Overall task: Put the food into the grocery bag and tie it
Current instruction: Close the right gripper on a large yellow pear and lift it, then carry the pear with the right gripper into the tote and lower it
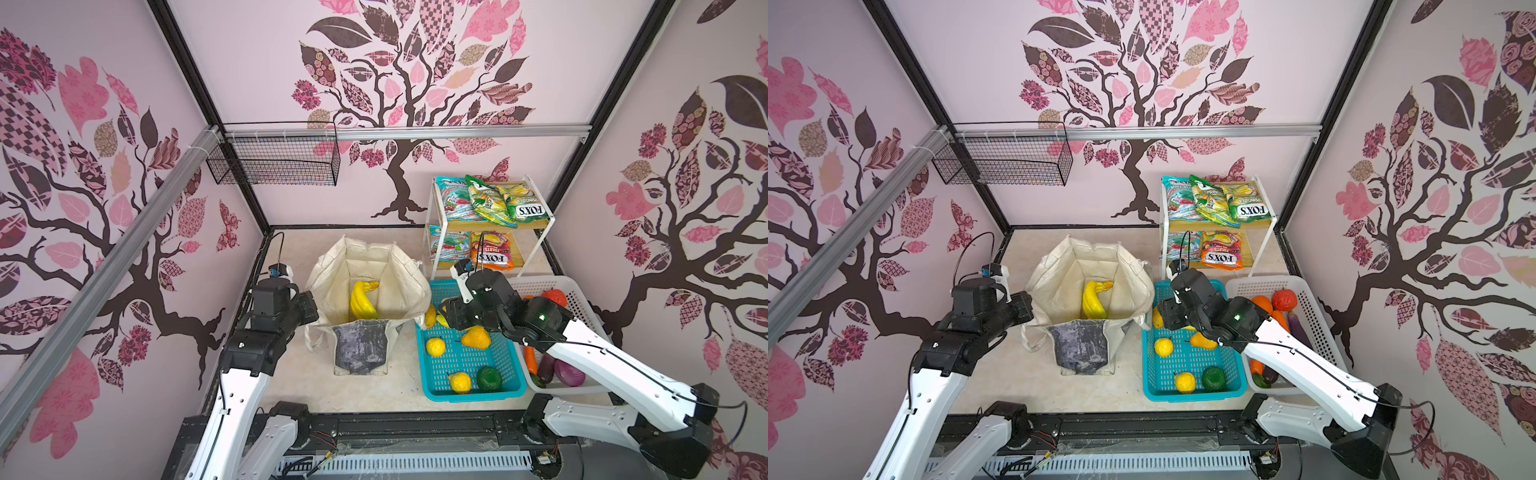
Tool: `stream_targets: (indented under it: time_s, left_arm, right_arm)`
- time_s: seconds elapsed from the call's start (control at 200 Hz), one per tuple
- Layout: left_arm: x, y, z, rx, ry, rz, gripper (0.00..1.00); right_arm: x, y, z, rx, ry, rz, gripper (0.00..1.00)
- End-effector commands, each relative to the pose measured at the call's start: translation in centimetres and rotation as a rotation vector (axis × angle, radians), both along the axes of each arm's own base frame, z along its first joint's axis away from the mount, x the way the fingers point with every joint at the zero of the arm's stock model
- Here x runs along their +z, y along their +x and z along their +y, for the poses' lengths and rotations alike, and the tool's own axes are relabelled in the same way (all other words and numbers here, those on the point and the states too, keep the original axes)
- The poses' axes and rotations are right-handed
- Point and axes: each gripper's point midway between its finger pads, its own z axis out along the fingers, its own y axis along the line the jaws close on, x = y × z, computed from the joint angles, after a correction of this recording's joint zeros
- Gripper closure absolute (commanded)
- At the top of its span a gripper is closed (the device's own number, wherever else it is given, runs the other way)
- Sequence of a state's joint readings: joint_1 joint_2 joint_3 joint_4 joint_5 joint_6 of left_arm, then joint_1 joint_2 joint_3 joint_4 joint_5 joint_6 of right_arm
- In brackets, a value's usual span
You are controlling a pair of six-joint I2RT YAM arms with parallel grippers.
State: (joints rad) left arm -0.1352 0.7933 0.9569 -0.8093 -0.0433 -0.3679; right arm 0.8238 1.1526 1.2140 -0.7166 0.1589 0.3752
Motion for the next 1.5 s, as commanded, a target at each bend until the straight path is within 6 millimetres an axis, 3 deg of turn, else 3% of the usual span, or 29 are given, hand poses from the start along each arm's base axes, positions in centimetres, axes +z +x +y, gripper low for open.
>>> stream_targets:
  time_s: [0.0, 0.14, 0.385, 0.54, 0.715, 1.04, 1.205, 1.496]
  left_arm:
    - [0.4, 0.0, 0.2, 0.005, 0.003, -0.031, 1.00]
    - [0.3, 0.0, 0.1, -0.001, 0.000, -0.031, 1.00]
    - [0.3, 0.0, -0.1, -0.009, -0.004, -0.032, 1.00]
    - [0.3, 0.1, -0.4, -0.022, -0.006, -0.027, 1.00]
    - [0.4, 0.1, -0.5, -0.029, -0.013, -0.035, 1.00]
    - [1.0, -0.3, -0.4, -0.019, -0.023, -0.062, 1.00]
    - [1.5, -0.4, -0.4, -0.015, -0.037, -0.083, 1.00]
    - [1.3, -0.3, -0.7, -0.026, -0.045, -0.078, 1.00]
  right_arm:
    - [1.3, 1.0, 1.9, 0.050, -0.027, -0.022, 0.43]
    - [1.9, 2.3, 5.5, 0.117, -0.001, -0.010, 0.42]
    - [0.5, 2.9, 15.4, 0.297, 0.004, 0.054, 0.41]
    - [-2.7, 3.7, 19.8, 0.337, -0.041, 0.133, 0.41]
    - [-5.7, 2.2, 23.8, 0.433, -0.046, 0.204, 0.41]
    - [-11.5, 1.6, 25.6, 0.416, -0.029, 0.343, 0.42]
    - [-14.7, 1.8, 25.3, 0.364, -0.068, 0.394, 0.42]
    - [-17.7, 1.9, 25.0, 0.346, -0.105, 0.425, 0.39]
